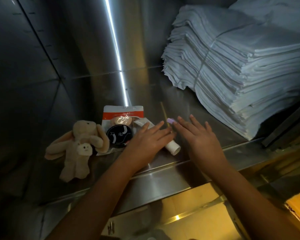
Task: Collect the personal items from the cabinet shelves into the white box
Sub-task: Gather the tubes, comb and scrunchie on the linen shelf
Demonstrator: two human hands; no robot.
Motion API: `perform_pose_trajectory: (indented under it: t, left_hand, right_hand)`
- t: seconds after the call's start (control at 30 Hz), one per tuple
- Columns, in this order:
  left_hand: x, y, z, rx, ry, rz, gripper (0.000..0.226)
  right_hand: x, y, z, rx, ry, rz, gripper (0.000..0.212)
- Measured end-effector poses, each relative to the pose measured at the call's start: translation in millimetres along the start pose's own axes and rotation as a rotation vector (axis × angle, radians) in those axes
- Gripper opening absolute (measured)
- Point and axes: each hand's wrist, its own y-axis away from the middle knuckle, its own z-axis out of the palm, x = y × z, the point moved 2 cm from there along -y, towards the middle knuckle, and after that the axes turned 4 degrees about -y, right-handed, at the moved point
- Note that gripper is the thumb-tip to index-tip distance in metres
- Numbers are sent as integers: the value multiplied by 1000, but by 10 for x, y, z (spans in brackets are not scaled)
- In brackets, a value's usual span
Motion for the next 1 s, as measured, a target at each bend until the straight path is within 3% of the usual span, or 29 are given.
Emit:
perform_pose_trajectory:
  t: [0.13, 0.27, 0.47, 0.77, 1.0]
  left_hand:
    - [-91, -31, 83, -154, -44, -27, 52]
    - [-128, 27, 240, -313, -112, -81, 63]
    - [-84, 132, 158, -229, -30, -186, 51]
    - [-131, 178, 159, -262, -135, -405, 63]
    - [-199, 175, 219, -277, -169, -476, 66]
  right_hand:
    - [-50, -80, 55, -54, 33, 38, 71]
    - [-106, -119, 119, -111, 26, 61, 68]
    - [-178, -208, 252, -150, -95, 75, 63]
    - [-207, -400, 458, -309, -58, 99, 66]
    - [-186, -459, 480, -278, -80, 8, 57]
